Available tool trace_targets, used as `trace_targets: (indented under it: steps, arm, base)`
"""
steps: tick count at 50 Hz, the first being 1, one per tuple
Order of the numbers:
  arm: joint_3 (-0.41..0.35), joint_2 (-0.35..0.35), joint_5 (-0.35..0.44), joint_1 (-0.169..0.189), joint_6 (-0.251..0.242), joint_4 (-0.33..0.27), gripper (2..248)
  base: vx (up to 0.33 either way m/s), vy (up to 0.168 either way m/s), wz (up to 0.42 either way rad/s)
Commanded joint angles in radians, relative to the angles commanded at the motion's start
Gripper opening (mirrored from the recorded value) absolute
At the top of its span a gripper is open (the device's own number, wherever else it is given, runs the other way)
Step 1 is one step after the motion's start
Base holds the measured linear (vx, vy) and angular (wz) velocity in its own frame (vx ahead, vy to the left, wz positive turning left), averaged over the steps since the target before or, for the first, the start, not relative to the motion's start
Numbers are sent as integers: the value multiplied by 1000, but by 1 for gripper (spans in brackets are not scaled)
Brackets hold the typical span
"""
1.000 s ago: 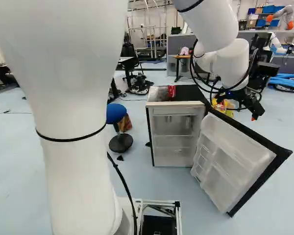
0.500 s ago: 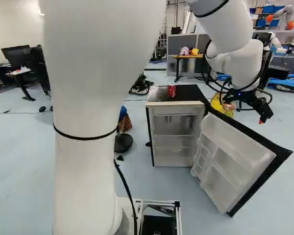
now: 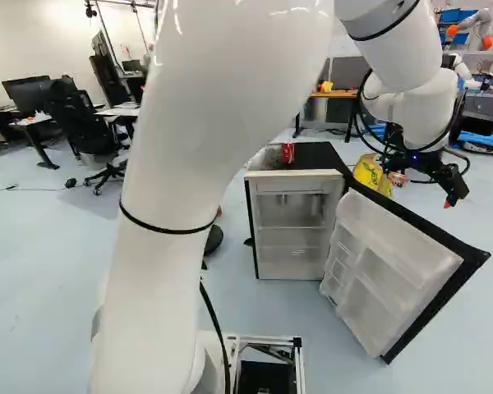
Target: Grab a drink from the fridge
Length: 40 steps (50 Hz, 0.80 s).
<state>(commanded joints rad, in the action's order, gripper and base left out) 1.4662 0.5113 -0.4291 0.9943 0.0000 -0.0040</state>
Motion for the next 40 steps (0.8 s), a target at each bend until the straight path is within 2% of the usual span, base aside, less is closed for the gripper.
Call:
trace_targets:
  steps: [40]
  arm:
    - [275,210,-133,-3,0,0,247]
  base:
    - [0,0,0]
